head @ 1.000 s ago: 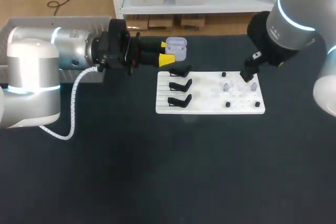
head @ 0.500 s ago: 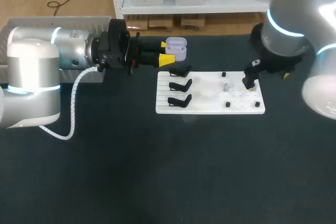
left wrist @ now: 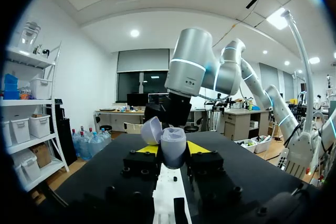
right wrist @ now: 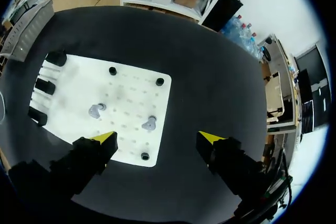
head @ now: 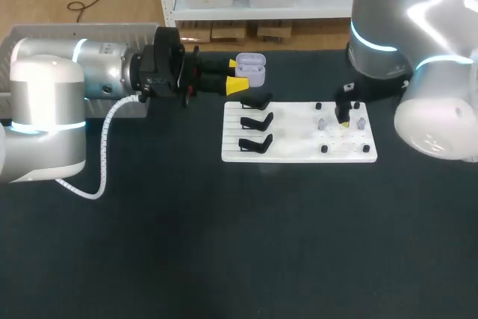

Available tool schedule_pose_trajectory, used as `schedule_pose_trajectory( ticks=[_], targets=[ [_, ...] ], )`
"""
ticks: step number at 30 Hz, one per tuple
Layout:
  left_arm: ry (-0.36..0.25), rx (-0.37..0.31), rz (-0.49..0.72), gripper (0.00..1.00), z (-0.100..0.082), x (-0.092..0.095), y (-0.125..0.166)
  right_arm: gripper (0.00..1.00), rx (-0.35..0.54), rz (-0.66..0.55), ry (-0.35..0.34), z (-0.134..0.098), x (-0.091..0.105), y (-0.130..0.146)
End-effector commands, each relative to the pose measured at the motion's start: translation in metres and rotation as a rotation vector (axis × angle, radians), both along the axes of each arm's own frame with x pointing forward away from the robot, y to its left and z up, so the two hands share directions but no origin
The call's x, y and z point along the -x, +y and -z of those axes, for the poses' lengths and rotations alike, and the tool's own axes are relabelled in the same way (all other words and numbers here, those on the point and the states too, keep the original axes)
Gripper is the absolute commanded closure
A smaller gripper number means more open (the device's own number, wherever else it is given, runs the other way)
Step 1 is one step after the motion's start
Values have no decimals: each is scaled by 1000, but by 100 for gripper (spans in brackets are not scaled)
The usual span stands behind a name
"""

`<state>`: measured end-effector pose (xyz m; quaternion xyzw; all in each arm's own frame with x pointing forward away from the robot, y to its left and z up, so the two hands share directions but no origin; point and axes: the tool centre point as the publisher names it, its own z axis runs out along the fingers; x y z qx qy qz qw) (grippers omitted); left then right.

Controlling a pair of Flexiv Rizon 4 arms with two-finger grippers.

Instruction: Pick up each earbud case from the left stands, insert the matching earbuds, close the lid, and place the case in the box.

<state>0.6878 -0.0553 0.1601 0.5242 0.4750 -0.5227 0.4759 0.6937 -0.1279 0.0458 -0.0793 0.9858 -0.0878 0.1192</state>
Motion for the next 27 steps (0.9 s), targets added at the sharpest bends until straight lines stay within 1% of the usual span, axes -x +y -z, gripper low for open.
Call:
schedule_pose_trajectory(
  ticks=[1,5,26,27],
  targets=[
    [-2,1,-7,100,0,2,0,0,28,26,-12,5,0,-2],
    [-2,1,-7,100,0,2,0,0,1,53,-26,5,-1,-5],
    [-2,1,-7,100,0,2,0,0,1,53,-26,5,-1,-5],
    [-2,1,-7,100,0,2,0,0,6,66,-37,3,-2,-3]
  ],
)
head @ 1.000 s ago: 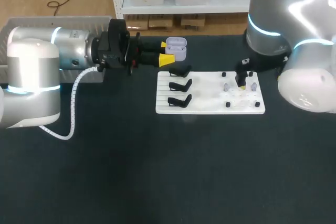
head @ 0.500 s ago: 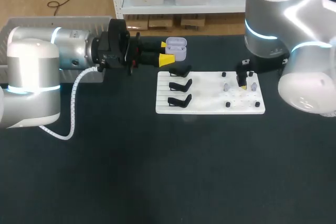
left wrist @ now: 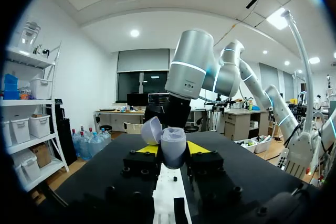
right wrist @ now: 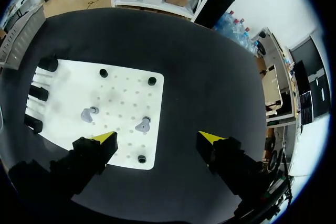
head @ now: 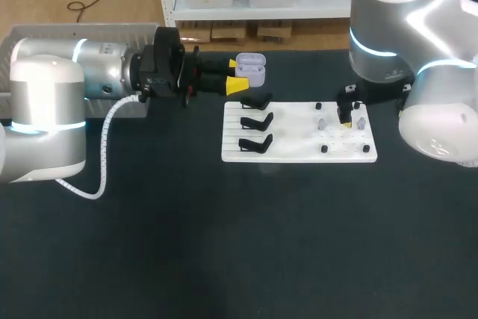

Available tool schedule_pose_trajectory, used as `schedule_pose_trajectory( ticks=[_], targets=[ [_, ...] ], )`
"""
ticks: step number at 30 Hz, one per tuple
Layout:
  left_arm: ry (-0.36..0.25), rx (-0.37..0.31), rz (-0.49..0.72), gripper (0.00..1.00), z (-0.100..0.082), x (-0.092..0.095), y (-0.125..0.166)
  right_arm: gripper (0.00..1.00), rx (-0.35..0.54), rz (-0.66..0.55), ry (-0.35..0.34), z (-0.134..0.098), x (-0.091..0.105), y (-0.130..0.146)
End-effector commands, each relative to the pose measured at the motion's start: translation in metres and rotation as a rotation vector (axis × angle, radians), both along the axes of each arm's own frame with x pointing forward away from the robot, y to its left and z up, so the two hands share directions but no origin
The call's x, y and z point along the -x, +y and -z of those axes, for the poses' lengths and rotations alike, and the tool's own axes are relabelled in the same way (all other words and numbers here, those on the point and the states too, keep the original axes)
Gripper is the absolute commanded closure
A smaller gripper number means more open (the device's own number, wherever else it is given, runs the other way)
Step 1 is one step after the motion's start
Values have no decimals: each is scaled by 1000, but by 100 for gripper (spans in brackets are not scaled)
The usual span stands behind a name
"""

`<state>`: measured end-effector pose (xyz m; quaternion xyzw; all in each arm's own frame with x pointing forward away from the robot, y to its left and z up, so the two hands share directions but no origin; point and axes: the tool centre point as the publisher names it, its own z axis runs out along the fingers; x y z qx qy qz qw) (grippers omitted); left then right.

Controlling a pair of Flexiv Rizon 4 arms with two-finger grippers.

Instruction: Pick up each earbud case from the left stands, insert the matching earbuds, close the lid, and place the case in the box.

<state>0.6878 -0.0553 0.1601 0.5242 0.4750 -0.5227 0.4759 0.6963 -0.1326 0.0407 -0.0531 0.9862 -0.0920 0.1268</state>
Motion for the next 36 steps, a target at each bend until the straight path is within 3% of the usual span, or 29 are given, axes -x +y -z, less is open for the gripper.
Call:
schedule_pose_trajectory(
  ticks=[1,10,21,23,24,25,27,36],
  targets=[
    [-2,1,-7,100,0,2,0,0,18,27,-23,-3,1,3],
    [-2,1,-7,100,0,2,0,0,68,188,-29,-8,0,14],
    [-2,1,-7,100,0,2,0,0,49,201,16,-2,7,26],
    [-2,1,-7,100,0,2,0,7,67,180,31,1,6,28],
    [-2,1,-7,100,0,2,0,16,77,170,37,3,6,28],
    [-2,1,-7,100,0,2,0,33,82,161,44,6,5,28],
    [-2,1,-7,100,0,2,0,51,103,151,54,10,4,28],
    [-2,1,-7,100,0,2,0,57,124,152,41,11,-3,24]
  ],
)
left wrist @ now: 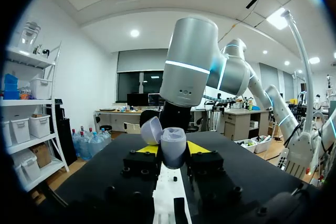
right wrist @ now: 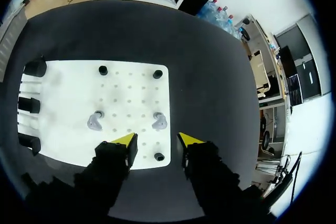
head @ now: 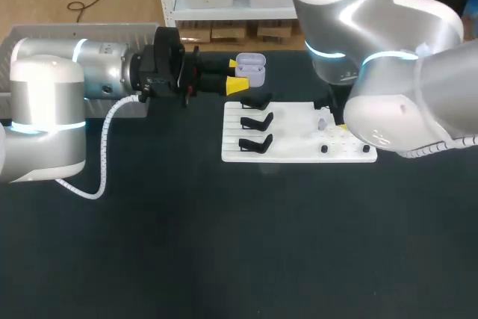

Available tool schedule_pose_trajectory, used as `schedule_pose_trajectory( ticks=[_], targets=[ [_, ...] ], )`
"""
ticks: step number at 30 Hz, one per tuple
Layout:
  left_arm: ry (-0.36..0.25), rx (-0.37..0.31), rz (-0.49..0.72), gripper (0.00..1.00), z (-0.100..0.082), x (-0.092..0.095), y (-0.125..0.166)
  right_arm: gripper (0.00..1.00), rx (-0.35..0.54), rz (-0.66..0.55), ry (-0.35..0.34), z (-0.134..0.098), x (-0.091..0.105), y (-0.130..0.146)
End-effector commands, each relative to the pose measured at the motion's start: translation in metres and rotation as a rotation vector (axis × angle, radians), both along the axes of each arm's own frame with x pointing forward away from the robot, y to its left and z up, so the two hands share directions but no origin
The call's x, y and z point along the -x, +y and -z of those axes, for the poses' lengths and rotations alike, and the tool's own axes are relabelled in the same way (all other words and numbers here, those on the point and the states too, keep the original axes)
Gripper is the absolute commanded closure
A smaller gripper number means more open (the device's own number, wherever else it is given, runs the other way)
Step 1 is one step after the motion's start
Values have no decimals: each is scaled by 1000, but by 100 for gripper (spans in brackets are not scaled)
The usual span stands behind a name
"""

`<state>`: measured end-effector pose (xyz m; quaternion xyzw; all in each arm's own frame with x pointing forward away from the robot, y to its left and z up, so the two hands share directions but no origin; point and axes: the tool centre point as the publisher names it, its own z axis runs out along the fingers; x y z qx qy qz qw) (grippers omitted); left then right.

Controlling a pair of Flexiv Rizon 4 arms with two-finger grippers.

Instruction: Pick up each earbud case from the left stands, insert the matching earbuds, close the lid, and place the case in the box.

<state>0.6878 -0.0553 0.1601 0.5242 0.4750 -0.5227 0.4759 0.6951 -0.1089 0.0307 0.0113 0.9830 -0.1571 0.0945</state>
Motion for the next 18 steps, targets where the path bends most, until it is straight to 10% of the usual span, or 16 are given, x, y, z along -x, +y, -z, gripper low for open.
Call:
schedule_pose_trajectory(
  ticks=[1,18],
  targets=[
    [-3,1,-7,100,0,2,0,59,9,2,-4,2,-6,0],
    [-3,1,-7,100,0,2,0,65,50,-9,-45,14,-11,-8]
  ],
)
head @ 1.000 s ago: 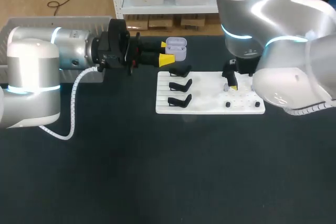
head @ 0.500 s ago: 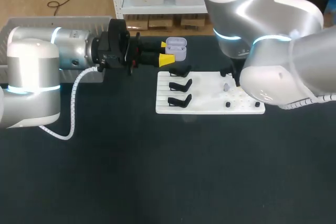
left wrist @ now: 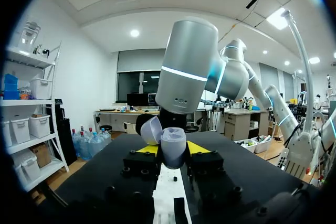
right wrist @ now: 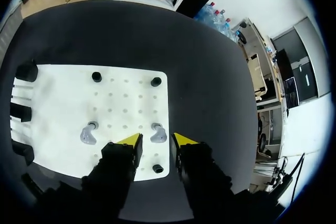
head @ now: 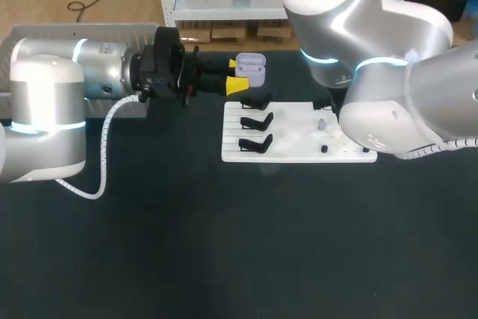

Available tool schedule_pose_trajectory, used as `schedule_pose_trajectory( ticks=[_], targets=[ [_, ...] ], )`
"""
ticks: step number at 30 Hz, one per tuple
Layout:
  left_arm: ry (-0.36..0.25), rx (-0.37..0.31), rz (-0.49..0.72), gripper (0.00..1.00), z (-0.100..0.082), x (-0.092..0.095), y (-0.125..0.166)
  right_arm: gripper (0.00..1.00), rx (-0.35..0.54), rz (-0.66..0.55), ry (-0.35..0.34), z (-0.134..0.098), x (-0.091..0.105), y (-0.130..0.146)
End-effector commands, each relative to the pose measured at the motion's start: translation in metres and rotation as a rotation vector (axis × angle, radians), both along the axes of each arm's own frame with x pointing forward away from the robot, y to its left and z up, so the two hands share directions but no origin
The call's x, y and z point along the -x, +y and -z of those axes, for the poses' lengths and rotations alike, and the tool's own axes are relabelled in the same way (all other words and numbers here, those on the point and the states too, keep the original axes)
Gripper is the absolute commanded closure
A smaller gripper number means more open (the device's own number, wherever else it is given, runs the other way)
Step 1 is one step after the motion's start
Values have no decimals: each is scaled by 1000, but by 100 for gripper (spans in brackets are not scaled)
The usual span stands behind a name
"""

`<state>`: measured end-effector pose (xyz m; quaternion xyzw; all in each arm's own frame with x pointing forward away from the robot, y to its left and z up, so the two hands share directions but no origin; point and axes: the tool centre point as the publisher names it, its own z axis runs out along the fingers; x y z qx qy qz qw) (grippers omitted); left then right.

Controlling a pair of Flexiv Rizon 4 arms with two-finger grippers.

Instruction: Pick up each earbud case from the left stands, insert the matching earbuds, close the lid, and place the case in the box.

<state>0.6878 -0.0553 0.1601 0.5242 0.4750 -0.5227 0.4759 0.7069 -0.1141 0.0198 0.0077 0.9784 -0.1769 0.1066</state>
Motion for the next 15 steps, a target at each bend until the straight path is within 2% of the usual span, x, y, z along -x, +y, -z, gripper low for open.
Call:
schedule_pose_trajectory(
  ticks=[1,12,15],
  targets=[
    [-3,1,-7,100,0,2,0,66,10,-3,-23,4,0,-3],
    [-3,1,-7,100,0,2,0,77,22,-3,-42,6,-1,-7],
    [-3,1,-7,100,0,2,0,77,26,-6,-44,6,-1,-7]
  ],
)
